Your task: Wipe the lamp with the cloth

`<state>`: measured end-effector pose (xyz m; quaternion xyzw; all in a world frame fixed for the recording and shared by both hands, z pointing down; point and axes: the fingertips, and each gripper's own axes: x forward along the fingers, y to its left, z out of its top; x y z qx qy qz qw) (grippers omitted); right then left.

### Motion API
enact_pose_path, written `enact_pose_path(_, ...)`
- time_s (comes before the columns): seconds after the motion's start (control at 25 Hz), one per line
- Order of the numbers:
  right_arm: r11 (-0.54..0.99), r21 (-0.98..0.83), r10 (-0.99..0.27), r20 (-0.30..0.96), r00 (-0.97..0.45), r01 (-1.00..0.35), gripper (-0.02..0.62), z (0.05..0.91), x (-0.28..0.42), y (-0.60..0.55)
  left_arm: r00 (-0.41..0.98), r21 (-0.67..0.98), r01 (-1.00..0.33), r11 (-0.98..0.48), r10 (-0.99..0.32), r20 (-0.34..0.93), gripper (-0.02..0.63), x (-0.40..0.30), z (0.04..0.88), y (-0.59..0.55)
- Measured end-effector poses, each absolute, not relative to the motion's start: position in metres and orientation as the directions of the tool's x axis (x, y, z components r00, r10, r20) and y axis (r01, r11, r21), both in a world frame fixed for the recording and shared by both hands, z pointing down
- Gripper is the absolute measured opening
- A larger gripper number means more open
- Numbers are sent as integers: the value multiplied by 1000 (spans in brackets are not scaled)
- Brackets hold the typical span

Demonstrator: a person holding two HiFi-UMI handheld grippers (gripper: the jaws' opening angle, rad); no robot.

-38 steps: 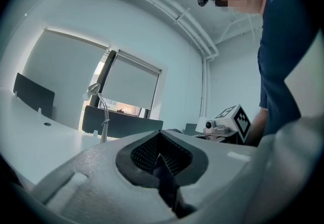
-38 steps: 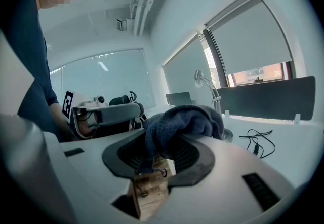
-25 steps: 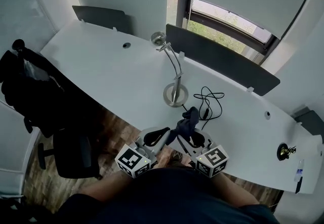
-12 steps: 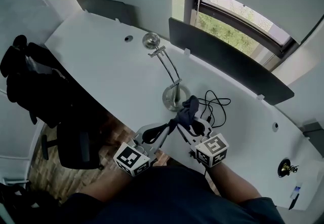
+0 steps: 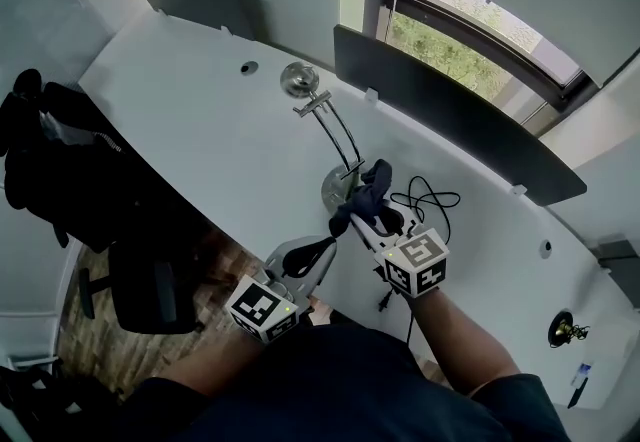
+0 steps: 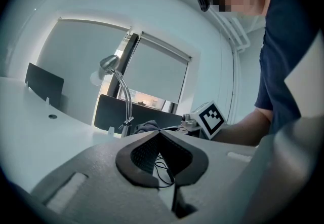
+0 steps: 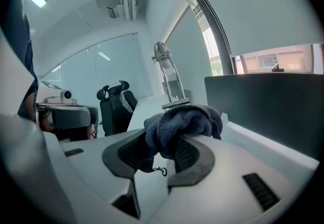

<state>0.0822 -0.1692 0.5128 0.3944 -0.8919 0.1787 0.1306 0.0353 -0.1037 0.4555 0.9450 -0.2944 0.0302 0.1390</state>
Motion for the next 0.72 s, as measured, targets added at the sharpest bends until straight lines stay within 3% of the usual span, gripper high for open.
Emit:
enact_pose_path(0.4, 655, -143, -603, 494, -627, -742, 137, 533, 69, -200, 840, 256, -543, -800, -522, 149, 6, 14, 460, -125)
enact_pose_path(0.72, 670, -190, -526, 560, -640, -717, 137, 574, 61, -201, 829, 262, -559, -787, -528, 182, 6, 1, 471, -137)
